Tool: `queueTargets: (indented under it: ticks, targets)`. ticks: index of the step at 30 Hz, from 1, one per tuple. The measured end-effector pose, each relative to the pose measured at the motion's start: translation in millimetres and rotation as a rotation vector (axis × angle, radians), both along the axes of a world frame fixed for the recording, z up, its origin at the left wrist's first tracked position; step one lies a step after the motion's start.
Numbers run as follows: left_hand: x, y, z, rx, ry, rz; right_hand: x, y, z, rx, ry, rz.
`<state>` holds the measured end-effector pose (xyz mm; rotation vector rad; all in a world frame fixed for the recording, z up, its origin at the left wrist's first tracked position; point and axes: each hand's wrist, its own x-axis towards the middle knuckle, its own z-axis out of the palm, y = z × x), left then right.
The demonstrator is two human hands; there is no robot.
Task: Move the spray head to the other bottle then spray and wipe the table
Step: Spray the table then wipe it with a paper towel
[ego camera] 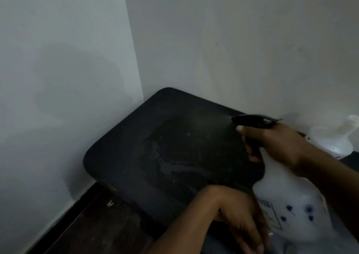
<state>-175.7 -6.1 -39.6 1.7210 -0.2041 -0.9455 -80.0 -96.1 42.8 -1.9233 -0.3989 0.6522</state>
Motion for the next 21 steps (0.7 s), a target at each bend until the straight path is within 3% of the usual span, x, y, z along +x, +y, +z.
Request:
queueTargets:
  ticks: [4,7,14,17,21]
  targets:
    - [4.0,-0.5,-1.5,0.089,0.155,-0.007,11.3,17.7,-6.5,-0.136,0.036,0.064]
    - [3.2,-1.9,0.0,0.109,0.211,-0.06,7.7,20.5,-5.1,-0.166,-0.042,0.126]
    - [2.3,0.2,2.2,0.13,0.231,-0.107,-19.9,34.4,-3.8,-0.274,-0.223,0.284]
    - [0.7,-1.2,0.1,0.158,0.272,-0.153,-22.1,28.9,-2.6,-0.283,-0.184,0.264]
    - [2.6,-4.8,3.8,0.179,0.192,-0.219,-23.8,0.2,0.7,-0.256,-0.219,0.141]
